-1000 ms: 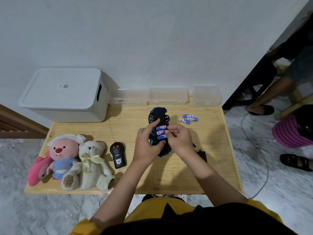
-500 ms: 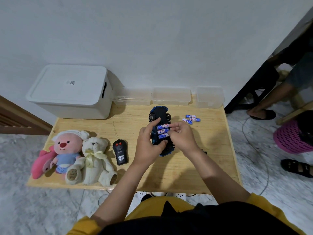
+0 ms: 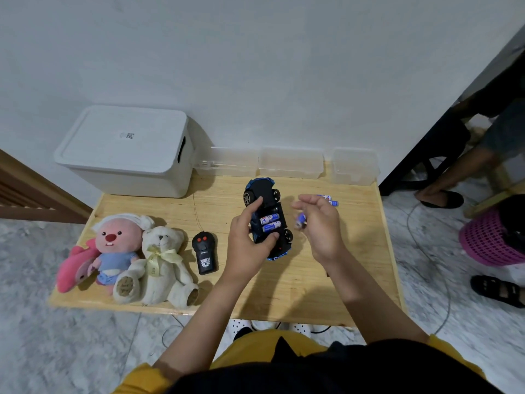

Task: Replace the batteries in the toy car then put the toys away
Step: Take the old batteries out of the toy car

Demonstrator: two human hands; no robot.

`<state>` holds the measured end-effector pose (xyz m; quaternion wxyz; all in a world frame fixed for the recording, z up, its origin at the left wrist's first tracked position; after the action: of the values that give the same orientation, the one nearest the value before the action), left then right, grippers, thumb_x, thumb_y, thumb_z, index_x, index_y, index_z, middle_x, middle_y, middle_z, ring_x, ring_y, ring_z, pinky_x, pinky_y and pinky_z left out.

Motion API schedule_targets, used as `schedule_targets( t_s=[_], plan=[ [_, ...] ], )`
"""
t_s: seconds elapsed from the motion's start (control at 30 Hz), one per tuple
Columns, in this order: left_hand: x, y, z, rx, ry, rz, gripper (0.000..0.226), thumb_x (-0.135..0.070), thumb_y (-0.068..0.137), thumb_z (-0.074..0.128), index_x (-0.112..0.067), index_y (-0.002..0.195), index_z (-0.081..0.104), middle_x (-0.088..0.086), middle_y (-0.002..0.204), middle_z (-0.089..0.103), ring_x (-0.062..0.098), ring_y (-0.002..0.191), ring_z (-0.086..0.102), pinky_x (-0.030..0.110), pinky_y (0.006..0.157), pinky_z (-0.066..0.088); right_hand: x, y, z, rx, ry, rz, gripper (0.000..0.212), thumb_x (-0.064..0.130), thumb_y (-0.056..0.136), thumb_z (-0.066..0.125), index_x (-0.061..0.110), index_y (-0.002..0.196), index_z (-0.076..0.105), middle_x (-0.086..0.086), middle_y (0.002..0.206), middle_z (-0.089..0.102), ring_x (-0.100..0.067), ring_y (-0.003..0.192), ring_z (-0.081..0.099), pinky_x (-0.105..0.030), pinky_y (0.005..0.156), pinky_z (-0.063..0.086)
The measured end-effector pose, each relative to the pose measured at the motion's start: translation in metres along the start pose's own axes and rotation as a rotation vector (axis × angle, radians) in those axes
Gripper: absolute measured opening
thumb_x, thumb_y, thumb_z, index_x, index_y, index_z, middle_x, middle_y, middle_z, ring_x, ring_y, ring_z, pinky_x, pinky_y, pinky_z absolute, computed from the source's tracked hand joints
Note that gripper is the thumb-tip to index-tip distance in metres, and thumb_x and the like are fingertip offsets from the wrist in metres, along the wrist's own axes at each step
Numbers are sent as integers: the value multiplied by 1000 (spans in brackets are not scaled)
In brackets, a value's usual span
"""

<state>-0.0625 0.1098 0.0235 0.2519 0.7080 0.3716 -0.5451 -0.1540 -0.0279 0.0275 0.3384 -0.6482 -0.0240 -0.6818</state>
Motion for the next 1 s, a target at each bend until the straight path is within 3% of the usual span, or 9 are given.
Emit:
schedule_targets(
  t_s=[0.13, 0.3, 0.43, 0.57, 0.77, 0.9, 1.0],
  plan=[
    [-3, -1, 1, 29, -12, -12, 82, -7, 70, 78, -42, 134, 42, -18, 114, 43, 9, 106, 53, 32, 96, 48, -9, -5, 3, 113, -354, 59, 33, -3, 85, 37, 15, 84, 65, 1, 76, 57, -8, 58, 45, -21, 53, 34],
    [-8, 1, 2, 52, 8, 24, 88, -4, 67, 79, -36, 138, 38, -14, 117, 43, -10, 105, 46, 20, 95, 43, -13, -7, 9, 135, -496, 45, 30, 0, 87, 40, 11, 98, 65, 7, 67, 50, -4, 56, 43, -19, 51, 32],
    [-7, 2, 1, 45, 18, 49, 89, -3, 65, 78, -36, 138, 39, -6, 124, 46, -10, 107, 45, 15, 94, 41, -15, -6, 12, 141, -522, 32, 27, 3, 87, 42, 14, 99, 63, 3, 78, 57, -9, 69, 51, -21, 56, 36],
    [-7, 4, 0, 39, 14, 57, 89, -2, 64, 78, -36, 138, 40, -13, 121, 46, -3, 109, 47, 15, 93, 42, -12, -5, 15, 140, -550, 17, 23, 3, 86, 44, 14, 97, 61, -1, 87, 60, -10, 75, 54, -24, 61, 40],
    [-6, 4, -3, 25, 3, 48, 87, -1, 65, 77, -35, 137, 41, -21, 120, 44, -11, 106, 45, 14, 93, 42, -9, -2, 16, 127, -544, -5, 12, 9, 88, 48, 17, 82, 55, 1, 77, 56, -11, 68, 51, -25, 59, 38],
    [-6, 2, -2, 39, -4, 35, 87, -3, 66, 78, -38, 136, 40, -24, 118, 43, -4, 107, 48, 20, 93, 45, -1, -7, 21, 88, -537, -186, 19, 27, 85, 65, 15, 81, 51, 5, 76, 56, -7, 68, 53, -19, 61, 43],
    [-10, 1, 3, 55, 4, 70, 87, -4, 66, 78, -36, 137, 40, -22, 120, 45, -1, 111, 46, 19, 93, 44, 5, -7, 21, 32, -458, -223, 21, 19, 81, 71, 20, 78, 50, 4, 75, 56, -6, 65, 55, -13, 56, 44]
  ],
)
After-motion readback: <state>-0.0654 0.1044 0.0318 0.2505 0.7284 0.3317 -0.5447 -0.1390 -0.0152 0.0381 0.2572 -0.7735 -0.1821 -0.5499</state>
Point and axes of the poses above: each hand's wrist, its own y-axis towards the middle knuckle, its own z-axis out of the palm, x = y × z, the point moved 8 cm from there along y, towards the middle knuckle
